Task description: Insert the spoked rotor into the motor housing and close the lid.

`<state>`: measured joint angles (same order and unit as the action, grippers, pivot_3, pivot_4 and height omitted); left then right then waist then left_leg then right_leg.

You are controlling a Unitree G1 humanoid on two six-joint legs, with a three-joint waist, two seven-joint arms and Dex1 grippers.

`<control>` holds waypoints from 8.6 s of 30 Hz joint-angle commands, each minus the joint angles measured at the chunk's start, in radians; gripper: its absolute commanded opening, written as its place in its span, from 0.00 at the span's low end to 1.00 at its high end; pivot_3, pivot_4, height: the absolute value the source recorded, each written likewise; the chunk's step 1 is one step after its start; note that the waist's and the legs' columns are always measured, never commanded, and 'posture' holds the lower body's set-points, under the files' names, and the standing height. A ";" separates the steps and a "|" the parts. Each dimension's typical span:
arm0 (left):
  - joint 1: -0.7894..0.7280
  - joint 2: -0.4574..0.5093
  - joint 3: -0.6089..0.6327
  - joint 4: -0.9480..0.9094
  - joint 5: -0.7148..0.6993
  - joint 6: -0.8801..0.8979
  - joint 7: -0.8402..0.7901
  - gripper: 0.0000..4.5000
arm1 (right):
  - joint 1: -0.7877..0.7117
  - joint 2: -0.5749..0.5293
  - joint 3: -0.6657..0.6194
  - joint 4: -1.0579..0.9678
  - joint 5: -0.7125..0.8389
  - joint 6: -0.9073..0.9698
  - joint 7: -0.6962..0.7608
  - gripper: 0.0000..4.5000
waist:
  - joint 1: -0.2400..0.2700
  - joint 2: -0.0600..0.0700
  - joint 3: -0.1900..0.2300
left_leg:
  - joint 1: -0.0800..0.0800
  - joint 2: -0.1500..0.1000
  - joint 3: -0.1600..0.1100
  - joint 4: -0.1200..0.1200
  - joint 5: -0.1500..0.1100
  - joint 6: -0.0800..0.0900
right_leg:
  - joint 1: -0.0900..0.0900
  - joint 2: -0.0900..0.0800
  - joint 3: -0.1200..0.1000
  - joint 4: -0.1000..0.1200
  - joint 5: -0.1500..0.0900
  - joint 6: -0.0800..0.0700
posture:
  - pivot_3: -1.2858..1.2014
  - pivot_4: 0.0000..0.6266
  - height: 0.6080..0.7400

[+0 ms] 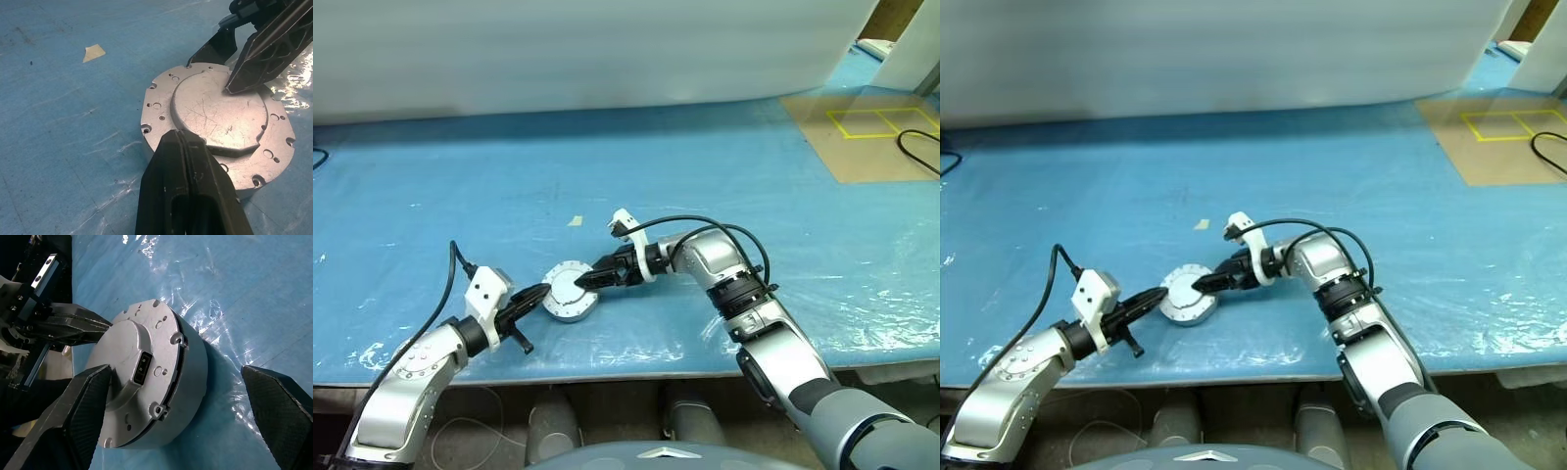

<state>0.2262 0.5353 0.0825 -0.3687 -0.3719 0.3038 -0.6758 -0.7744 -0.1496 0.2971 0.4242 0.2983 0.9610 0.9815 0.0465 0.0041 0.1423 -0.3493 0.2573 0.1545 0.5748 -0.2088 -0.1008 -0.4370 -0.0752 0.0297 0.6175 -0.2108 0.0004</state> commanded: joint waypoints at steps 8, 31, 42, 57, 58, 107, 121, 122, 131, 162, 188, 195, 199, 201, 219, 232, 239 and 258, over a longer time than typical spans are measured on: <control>0.001 0.003 -0.024 0.018 0.014 0.004 -0.010 0.00 | -0.012 -0.016 -0.034 0.009 0.116 0.240 0.049 1.00 | 0.001 0.000 0.000 | 0.000 0.000 0.000 0.000 0.000 0.000 | 0.000 0.000 0.000 -0.001 0.000 0.000 | 0.52 0.24 1.00; -0.002 0.006 -0.038 0.022 0.037 -0.002 -0.011 0.00 | 0.002 0.083 -0.260 0.047 0.284 0.418 -0.046 0.24 | 0.004 0.000 0.000 | -0.001 0.000 0.001 -0.005 0.000 0.000 | 0.000 0.000 -0.001 -0.008 0.000 0.000 | 0.52 0.24 1.00; -0.051 -0.136 0.152 -0.024 -0.263 0.114 0.077 0.00 | 0.005 0.104 -0.299 0.055 0.287 0.421 -0.076 0.24 | 0.000 -0.001 0.001 | -0.002 0.002 0.001 -0.005 0.000 -0.001 | -0.001 0.002 -0.001 -0.009 0.000 0.000 | 0.52 0.24 1.00; -0.123 -0.296 0.405 -0.011 -0.767 0.232 0.333 0.08 | -0.165 0.268 -0.890 0.297 0.472 0.264 -0.476 0.24 | 0.006 -0.002 0.002 | -0.005 0.002 0.002 -0.007 0.000 -0.001 | -0.003 0.002 -0.001 -0.010 0.000 0.000 | 0.52 0.24 1.00; -0.128 -0.318 0.405 -0.016 -0.805 0.228 0.347 0.13 | -0.170 0.274 -0.908 0.303 0.482 0.241 -0.496 0.24 | 0.007 -0.002 0.002 | -0.005 0.002 0.002 -0.007 0.000 -0.001 | -0.003 0.002 -0.002 -0.011 0.000 0.000 | 0.52 0.24 1.00; -0.298 -0.373 0.234 0.079 -1.095 0.351 0.523 0.61 | -0.049 0.347 -0.677 0.070 0.675 0.325 -0.509 0.24 | 0.014 -0.008 0.005 | -0.009 0.001 -0.002 -0.003 0.001 -0.001 | -0.003 0.002 -0.004 -0.009 0.004 0.006 | 0.52 0.24 1.00; -0.320 -0.498 0.256 0.116 -1.174 0.263 0.628 0.60 | -0.066 0.362 -0.680 0.117 0.670 0.240 -0.569 0.60 | 0.023 -0.009 0.005 | -0.009 0.001 -0.002 -0.002 0.000 -0.001 | -0.003 0.001 -0.004 -0.008 0.004 0.006 | 0.52 0.24 1.00; -0.321 -0.509 0.266 0.129 -1.172 0.251 0.638 0.60 | -0.068 0.359 -0.682 0.122 0.675 0.237 -0.572 0.66 | 0.023 -0.009 0.005 | -0.009 0.001 -0.002 -0.002 0.000 -0.001 | -0.003 0.001 -0.003 -0.008 0.004 0.007 | 0.52 0.24 1.00; -0.346 -0.536 0.296 0.154 -1.081 0.146 0.633 0.60 | -0.081 0.348 -0.703 0.147 0.699 0.197 -0.587 0.74 | 0.023 -0.010 0.005 | -0.009 0.001 -0.002 -0.001 0.001 -0.001 | -0.003 0.002 -0.003 -0.008 0.004 0.007 | 0.52 0.24 1.00; -0.598 -0.430 0.457 0.688 -0.534 -0.220 0.480 0.60 | -0.049 0.318 -0.586 0.074 0.682 0.123 -0.518 0.74 | 0.024 -0.016 0.005 | -0.010 0.001 -0.004 0.001 0.001 -0.001 | -0.002 0.001 -0.005 -0.006 0.005 0.008 | 0.52 0.24 1.00; -0.510 -0.436 0.470 0.579 -0.217 -0.544 0.674 0.99 | 0.042 0.264 -0.279 -0.047 0.324 -0.292 -0.364 0.74 | 0.022 -0.017 0.006 | -0.008 0.001 -0.004 0.002 0.001 -0.001 | -0.001 0.001 -0.004 -0.005 0.005 0.008 | 0.52 0.24 1.00; -0.389 -0.369 0.380 0.332 -0.279 -0.479 0.434 0.99 | 0.104 0.225 -0.170 -0.058 0.112 -0.623 -0.290 0.74 | 0.021 -0.020 0.006 | -0.009 0.001 -0.005 0.002 0.000 -0.001 | -0.001 0.000 -0.005 -0.006 0.003 0.004 | 0.52 0.24 1.00; -0.290 -0.282 0.306 0.199 -0.311 -0.382 0.284 0.99 | 0.122 0.177 -0.148 -0.071 0.038 -0.737 -0.261 0.74 | 0.021 -0.020 0.006 | -0.009 0.001 -0.005 0.002 0.000 -0.001 | -0.001 0.000 -0.005 -0.006 0.003 0.004 | 0.52 0.24 1.00; -0.242 -0.231 0.271 0.158 -0.305 -0.342 0.210 0.99 | 0.130 0.147 -0.147 -0.083 0.023 -0.772 -0.238 0.74 | 0.019 -0.020 0.006 | -0.008 0.001 -0.004 0.002 0.000 -0.001 | -0.002 0.001 -0.005 -0.005 0.003 0.004 | 0.52 0.24 1.00; -0.158 -0.052 0.097 0.112 -0.215 -0.223 -0.093 1.00 | 0.316 -0.164 -0.092 -0.348 0.023 -0.707 0.033 1.00 | 0.003 -0.019 0.006 | -0.005 0.001 -0.002 0.001 0.000 -0.001 | -0.001 0.002 -0.001 -0.005 0.003 0.004 | 0.52 0.24 1.00; -0.116 -0.065 0.080 0.080 -0.165 -0.233 -0.102 1.00 | 0.304 -0.194 -0.072 -0.330 -0.013 -0.741 0.082 1.00 | -0.004 -0.019 0.006 | -0.003 0.001 -0.001 0.001 0.000 0.000 | 0.000 0.002 -0.001 -0.005 0.002 0.003 | 0.52 0.24 1.00; -0.119 -0.070 0.083 0.074 -0.149 -0.235 -0.097 1.00 | 0.291 -0.188 -0.057 -0.301 -0.034 -0.774 0.105 1.00 | -0.004 -0.019 0.006 | -0.004 0.001 -0.001 0.001 0.000 0.000 | 0.000 0.002 -0.001 -0.005 0.002 0.003 | 0.52 0.24 1.00; -0.122 -0.067 0.080 0.075 -0.127 -0.233 -0.098 1.00 | 0.277 -0.186 -0.058 -0.278 -0.060 -0.791 0.122 1.00 | -0.004 -0.019 0.006 | -0.004 0.001 -0.001 0.001 0.000 0.000 | 0.000 0.002 -0.001 -0.005 0.002 0.003 | 0.52 0.24 1.00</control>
